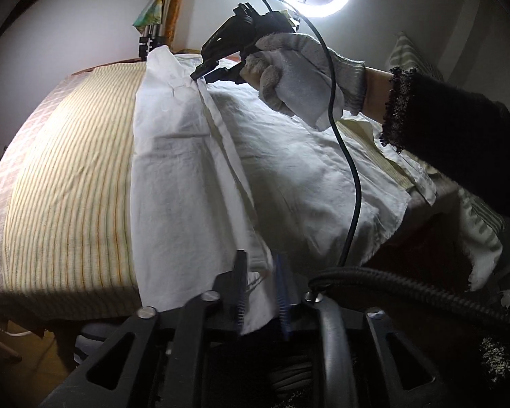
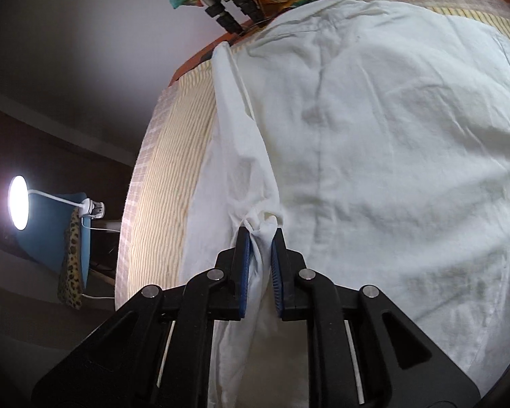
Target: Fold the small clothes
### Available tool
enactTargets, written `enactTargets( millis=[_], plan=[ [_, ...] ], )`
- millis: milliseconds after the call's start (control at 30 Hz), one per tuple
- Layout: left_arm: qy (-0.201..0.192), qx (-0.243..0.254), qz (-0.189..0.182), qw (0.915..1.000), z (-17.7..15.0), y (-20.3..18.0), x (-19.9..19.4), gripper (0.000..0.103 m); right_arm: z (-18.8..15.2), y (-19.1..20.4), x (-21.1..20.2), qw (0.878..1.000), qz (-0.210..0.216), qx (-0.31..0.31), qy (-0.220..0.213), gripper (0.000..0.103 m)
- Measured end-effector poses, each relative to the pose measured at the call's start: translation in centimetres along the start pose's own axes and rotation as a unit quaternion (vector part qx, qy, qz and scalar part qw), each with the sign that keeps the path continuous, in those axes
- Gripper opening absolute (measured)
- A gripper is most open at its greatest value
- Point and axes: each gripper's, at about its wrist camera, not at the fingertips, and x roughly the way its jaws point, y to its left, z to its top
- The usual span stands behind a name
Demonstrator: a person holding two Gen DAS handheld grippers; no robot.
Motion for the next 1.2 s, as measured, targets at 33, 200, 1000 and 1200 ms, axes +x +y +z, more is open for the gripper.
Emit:
enactTargets(
  millis=[33, 200, 1000, 1200],
  plan=[
    [0.0, 0.001, 0.002, 1.0, -0.2, 0.2, -0.2, 0.022, 0.0, -0.6, -0.1, 1.0, -0.003, 0.002, -0.001, 0.016],
    [-0.006, -0.002, 0.02, 0.9998, -1.0, 0.8, -1.1, 0.024, 0.0, -1.0, -1.2, 1.0, -0.018, -0.006, -0.012, 0.026],
    [-0.103, -0.006, 0.102, 0.9894, -3.1, 4.2, -7.8, 0.032, -15.8, 2.7, -18.7, 0.982, -0.03, -0.093, -0.161, 0.041],
    [-0.128, 0.003, 0.073, 0.9891, -1.8, 4.1, -9.6, 0.041, -19.4, 1.0, -22.2, 0.979, -0.043, -0.064, -0.191, 0.041]
  ],
)
